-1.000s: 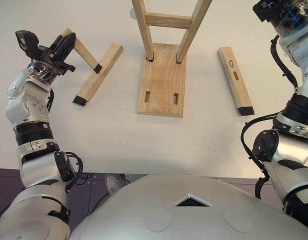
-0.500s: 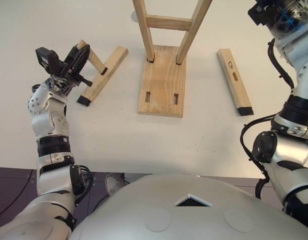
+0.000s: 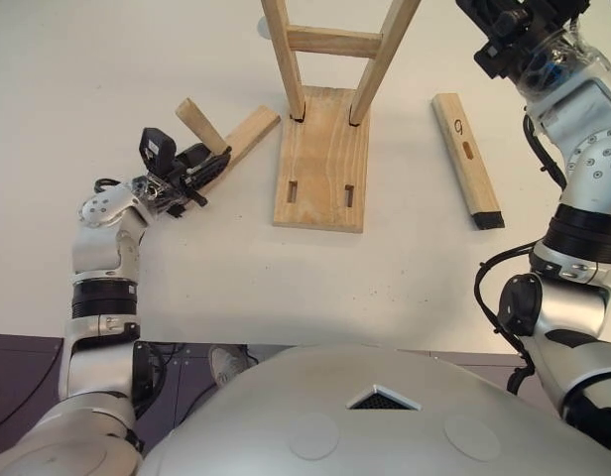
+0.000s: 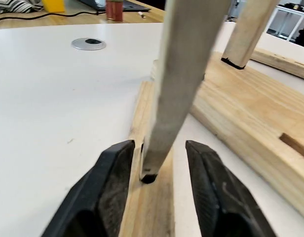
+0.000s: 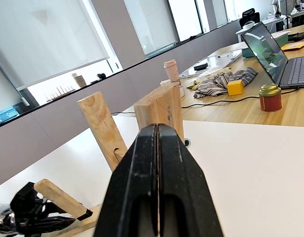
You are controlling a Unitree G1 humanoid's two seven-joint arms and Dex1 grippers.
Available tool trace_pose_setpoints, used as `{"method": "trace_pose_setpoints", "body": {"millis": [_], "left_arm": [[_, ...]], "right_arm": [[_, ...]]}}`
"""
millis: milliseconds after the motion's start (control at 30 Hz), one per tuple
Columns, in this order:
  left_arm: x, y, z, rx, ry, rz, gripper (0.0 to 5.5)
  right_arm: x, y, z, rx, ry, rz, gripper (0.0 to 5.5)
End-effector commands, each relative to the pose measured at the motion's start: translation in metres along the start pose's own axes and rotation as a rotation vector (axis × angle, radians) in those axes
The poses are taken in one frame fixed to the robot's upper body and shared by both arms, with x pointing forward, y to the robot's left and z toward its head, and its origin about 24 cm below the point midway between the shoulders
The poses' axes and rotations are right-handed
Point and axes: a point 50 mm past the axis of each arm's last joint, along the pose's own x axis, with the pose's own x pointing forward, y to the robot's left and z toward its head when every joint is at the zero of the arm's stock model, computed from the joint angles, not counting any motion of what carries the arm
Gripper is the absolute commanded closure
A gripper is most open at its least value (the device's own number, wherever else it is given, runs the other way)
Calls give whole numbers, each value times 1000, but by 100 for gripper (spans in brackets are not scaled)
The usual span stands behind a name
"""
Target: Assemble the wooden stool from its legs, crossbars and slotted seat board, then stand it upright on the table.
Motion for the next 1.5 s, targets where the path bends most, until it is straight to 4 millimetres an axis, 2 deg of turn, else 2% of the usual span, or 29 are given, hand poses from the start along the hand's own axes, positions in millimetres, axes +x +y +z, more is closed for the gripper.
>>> {"method": "trace_pose_setpoints", "body": {"millis": [33, 100, 167, 333, 467, 600, 967, 1067, 1133, 1267, 1400, 1500], "left_arm": [[-15, 2, 35, 132, 82, -31, 307], [-24, 6, 45, 170, 121, -37, 286], [-32, 8, 43, 178, 190, -41, 253], [-37, 6, 20, 136, 265, -4, 192], [-35, 6, -2, 115, 320, 38, 192], [-36, 0, -22, 94, 386, 3, 192], [-39, 10, -33, 92, 401, 55, 346], [-40, 12, -37, 97, 414, 58, 349], [-38, 13, -30, 58, 345, 67, 349], [-34, 22, 7, -92, 66, 100, 349], [-32, 24, 56, -216, -230, 58, 349], [-31, 17, 84, -226, -347, -11, 349]], "right_arm": [[-2, 1, -2, -21, -13, -20, 550], [-4, 0, -3, -21, -14, -33, 550], [-5, 0, -6, -23, -11, -43, 550], [-7, -1, -8, -25, -5, -58, 550], [-6, -2, -8, -33, 1, -60, 550], [-4, -2, -8, -44, 10, -60, 550], [-3, -5, -5, -47, 6, -69, 550], [-2, -5, -2, -45, 0, -66, 550], [0, -3, 0, -32, -8, -49, 550], [0, 1, 8, 21, -14, 24, 483], [-2, -1, 32, 135, -68, 134, 429], [1, 4, 52, 227, -102, 258, 368]]}}
